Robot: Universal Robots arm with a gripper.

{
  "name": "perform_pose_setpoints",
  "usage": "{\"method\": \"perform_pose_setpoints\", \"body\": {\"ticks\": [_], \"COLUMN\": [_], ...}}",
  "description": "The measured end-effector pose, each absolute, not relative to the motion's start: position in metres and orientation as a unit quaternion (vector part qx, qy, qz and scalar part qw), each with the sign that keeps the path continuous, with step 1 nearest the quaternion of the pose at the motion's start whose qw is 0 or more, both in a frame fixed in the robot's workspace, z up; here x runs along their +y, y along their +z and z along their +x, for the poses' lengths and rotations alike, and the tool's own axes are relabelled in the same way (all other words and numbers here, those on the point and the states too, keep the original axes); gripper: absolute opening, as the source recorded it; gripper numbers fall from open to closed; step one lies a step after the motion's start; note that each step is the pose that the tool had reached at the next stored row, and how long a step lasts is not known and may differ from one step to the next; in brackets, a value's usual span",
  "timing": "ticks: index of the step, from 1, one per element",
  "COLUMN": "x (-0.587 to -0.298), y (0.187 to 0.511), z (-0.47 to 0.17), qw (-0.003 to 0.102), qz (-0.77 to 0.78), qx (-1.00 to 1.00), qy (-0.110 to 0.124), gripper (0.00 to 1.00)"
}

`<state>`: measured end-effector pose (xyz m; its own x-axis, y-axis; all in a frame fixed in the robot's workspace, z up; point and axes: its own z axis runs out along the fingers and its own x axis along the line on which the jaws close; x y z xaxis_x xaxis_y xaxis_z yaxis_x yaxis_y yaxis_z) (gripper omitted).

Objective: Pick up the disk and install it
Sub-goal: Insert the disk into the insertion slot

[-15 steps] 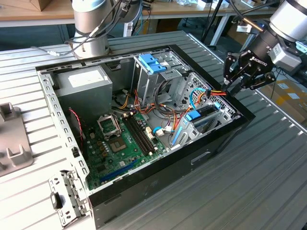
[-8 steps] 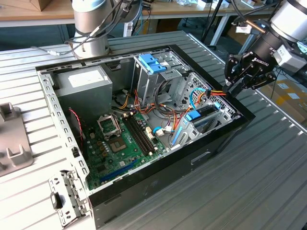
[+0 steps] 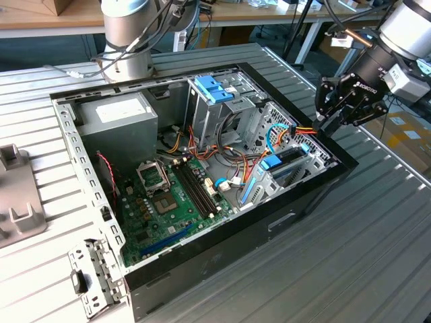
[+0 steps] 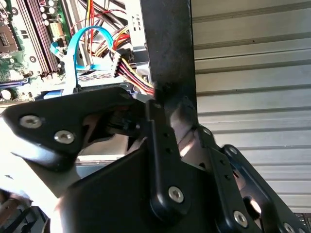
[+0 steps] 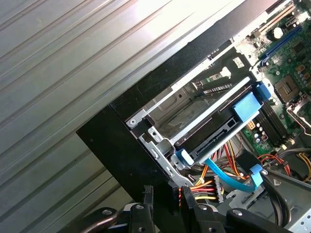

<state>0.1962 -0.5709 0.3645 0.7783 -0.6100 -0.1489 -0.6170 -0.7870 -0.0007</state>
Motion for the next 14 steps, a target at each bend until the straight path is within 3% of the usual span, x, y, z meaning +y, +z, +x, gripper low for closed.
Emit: {"method": "perform_pose_setpoints", "body": {"ticks": [4,14], "x": [-0.5709,-0.5709], "y": [0.3646,0.3645], "z": [0.1962,0.1962], "qw": [0.025,0.025], "qz": [-0.943,-0.943], "qx": [0.325,0.325], "qy": [0.070,0.070], "gripper": [0.17,0.17]}}
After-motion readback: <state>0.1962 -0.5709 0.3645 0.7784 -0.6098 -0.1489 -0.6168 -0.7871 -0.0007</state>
